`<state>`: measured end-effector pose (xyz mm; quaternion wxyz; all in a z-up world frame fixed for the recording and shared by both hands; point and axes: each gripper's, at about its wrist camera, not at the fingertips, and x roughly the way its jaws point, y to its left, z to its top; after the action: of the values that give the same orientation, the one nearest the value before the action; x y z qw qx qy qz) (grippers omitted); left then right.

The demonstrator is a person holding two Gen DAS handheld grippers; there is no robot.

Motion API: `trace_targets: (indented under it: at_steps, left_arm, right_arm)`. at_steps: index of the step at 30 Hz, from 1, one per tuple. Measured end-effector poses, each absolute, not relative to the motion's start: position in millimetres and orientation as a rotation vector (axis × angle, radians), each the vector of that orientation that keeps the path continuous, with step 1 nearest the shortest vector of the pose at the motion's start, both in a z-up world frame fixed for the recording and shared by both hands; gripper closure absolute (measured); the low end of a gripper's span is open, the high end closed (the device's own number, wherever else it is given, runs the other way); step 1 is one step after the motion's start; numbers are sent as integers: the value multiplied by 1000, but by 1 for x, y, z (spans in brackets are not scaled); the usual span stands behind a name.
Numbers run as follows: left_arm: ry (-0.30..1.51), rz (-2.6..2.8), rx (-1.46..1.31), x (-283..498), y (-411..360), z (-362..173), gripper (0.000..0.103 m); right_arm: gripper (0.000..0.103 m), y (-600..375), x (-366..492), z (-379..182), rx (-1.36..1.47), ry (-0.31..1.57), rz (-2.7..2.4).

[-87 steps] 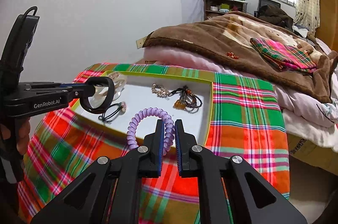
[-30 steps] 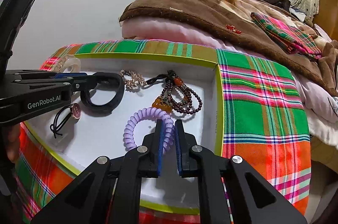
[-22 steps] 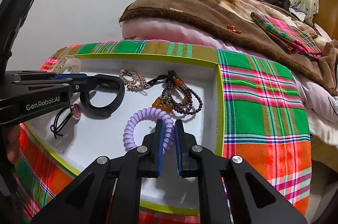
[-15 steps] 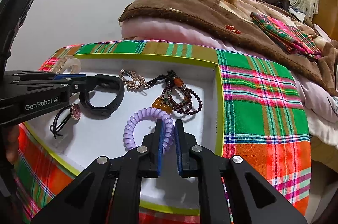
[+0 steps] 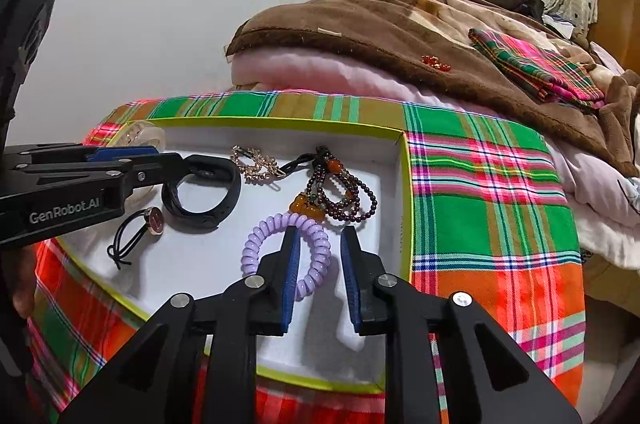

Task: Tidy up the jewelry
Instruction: 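Open the left tool dropping the black band while the right tool releases the purple coil, then move both tools back toward the white coil and ball hair ties on the cloth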

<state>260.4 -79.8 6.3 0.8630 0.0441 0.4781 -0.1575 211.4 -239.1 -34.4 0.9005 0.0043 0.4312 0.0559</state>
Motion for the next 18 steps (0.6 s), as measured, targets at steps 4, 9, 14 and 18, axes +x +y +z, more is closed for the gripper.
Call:
trace_targets:
  at_steps: [4,9,14,18]
  left_arm:
    - [990,-333,81,253,-76,14,65]
    - [972,-341,46,239,-69,24,58]
    - [941,-352,19,213,-58,35,57]
    - [926,-362,-11,190,-49,40,55]
  right_arm:
    - [80,-239,203,-27,9,876,115]
    - [80,-240,191,-20,15,864,117]
    - [59,-240,170,-11,19,833,154]
    - [57,-241,154,-6,36,811,167]
